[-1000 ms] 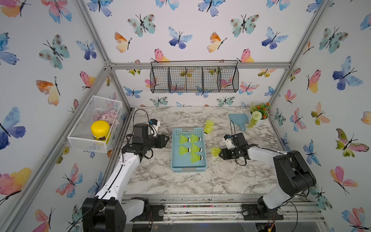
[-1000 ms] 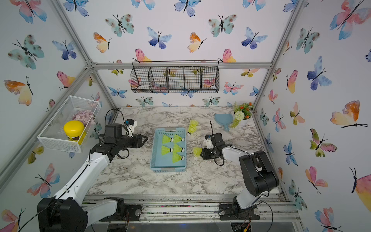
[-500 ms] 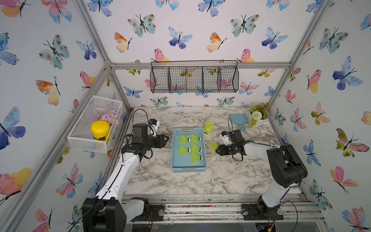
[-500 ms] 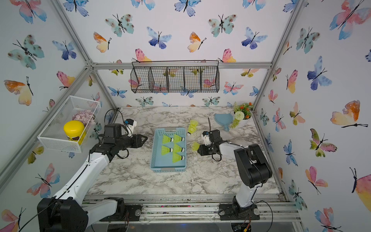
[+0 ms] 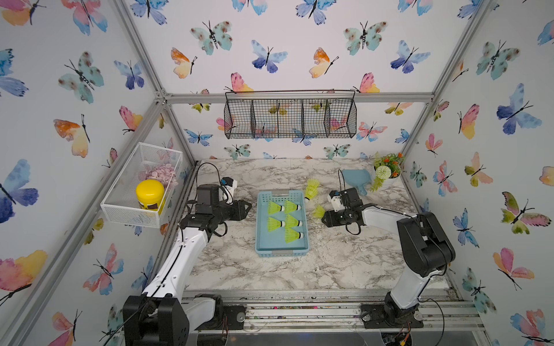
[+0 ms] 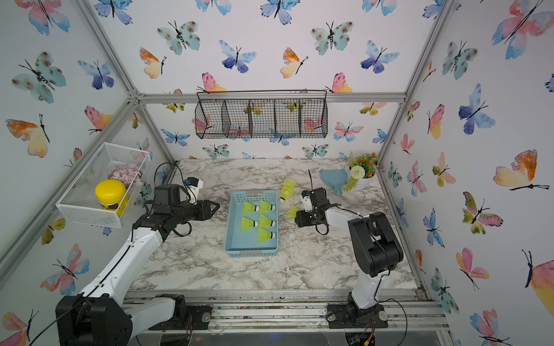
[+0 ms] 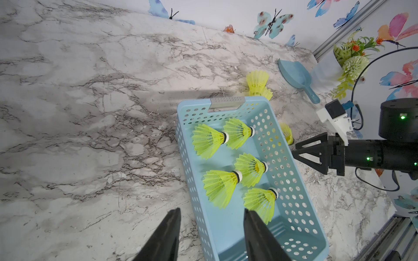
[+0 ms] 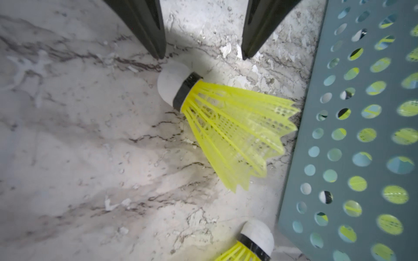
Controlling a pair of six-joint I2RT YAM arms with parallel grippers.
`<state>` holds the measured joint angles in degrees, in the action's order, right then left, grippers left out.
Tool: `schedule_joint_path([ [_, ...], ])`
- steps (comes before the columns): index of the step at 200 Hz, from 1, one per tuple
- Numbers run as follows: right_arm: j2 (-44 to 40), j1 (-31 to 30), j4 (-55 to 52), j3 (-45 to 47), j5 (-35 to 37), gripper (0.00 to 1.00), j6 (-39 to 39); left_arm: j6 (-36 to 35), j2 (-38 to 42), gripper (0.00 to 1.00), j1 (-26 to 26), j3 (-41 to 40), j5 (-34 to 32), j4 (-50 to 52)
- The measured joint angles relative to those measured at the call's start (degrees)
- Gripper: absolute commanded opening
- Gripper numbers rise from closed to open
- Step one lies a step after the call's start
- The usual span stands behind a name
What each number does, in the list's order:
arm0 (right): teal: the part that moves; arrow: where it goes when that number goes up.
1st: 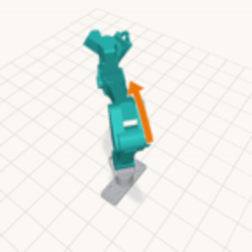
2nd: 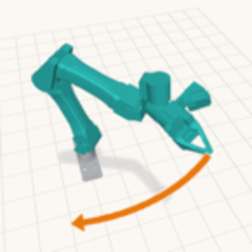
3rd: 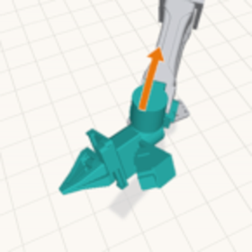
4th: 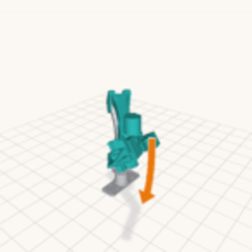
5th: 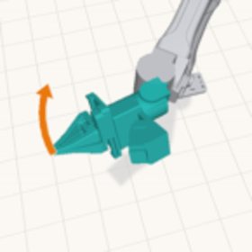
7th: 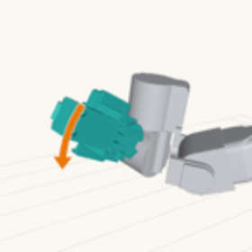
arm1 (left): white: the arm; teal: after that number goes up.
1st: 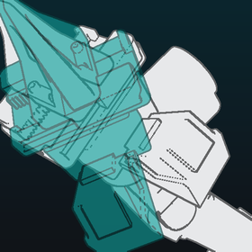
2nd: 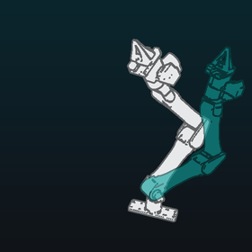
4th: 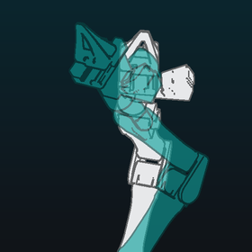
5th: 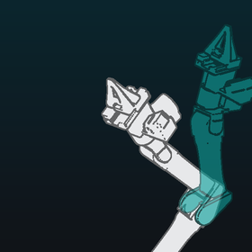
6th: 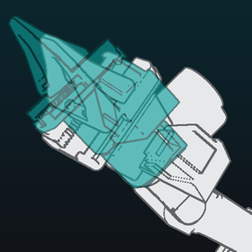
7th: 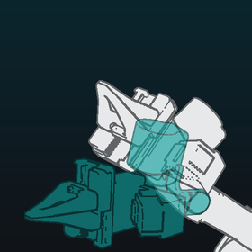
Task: Put the shuttlecocks into the storage box
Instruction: Pick up the shuttlecock at the center of the board.
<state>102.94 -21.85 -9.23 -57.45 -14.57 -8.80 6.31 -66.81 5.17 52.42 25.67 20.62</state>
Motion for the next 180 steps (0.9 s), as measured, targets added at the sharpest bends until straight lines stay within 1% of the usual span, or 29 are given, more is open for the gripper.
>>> schedule_joint_path([
  [48,4.8,0.0,-3.0,-6.1,2.6,0.63,4.3,0.2,0.0,0.50,-0.4,0.0,0.2,0.0],
  [95,8.3,0.0,-4.1,-10.7,3.8,0.61,7.9,0.3,0.0,0.50,-0.7,0.0,1.0,-0.1],
  [117,8.7,0.0,-4.2,-11.0,3.7,0.54,9.3,0.3,0.0,0.50,-0.9,0.0,1.7,-0.2],
  [152,8.7,0.0,-4.3,-10.8,3.5,0.37,10.0,0.4,-0.1,0.50,-1.4,0.0,2.7,-0.2],
  [168,8.2,0.0,-3.7,-9.9,3.5,0.26,9.9,0.4,-0.2,0.50,-1.6,0.0,3.0,-0.2],
  [180,7.7,0.0,-3.3,-9.2,3.5,0.23,9.9,0.4,-0.2,0.50,-1.8,0.0,3.3,-0.2],
])
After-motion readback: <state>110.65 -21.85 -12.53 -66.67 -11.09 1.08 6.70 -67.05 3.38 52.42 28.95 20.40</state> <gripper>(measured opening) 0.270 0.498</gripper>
